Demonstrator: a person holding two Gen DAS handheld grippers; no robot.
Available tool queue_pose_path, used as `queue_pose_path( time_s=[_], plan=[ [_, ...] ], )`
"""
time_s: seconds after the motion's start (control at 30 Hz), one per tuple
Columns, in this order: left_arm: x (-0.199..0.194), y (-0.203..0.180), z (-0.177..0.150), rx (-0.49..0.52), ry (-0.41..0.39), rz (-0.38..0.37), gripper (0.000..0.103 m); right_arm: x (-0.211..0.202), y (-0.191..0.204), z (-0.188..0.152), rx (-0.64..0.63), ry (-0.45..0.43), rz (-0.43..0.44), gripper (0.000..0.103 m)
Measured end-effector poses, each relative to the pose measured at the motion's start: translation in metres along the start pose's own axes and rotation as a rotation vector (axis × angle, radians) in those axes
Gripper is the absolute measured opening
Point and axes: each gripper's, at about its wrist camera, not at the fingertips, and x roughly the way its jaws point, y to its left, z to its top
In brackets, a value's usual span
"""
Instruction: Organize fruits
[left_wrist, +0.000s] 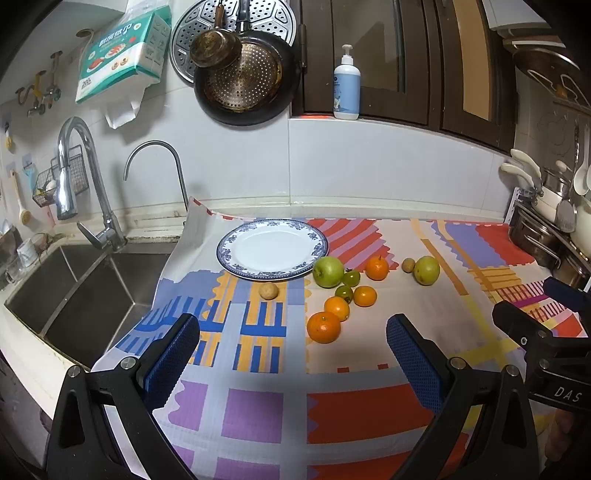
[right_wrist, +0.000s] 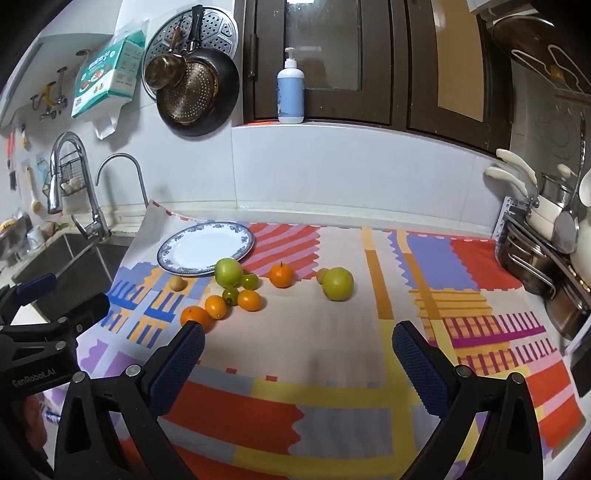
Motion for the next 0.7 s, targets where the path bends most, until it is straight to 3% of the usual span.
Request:
queue_pose_path(
  time_s=[0.7],
  plan=[
    [0.0041, -0.0012, -0.0010, 0.002, 0.008, -0.003, 0.103, 0.0027, 0.0012, -0.0003, -0.003, 0.002, 0.002, 0.102]
  ],
)
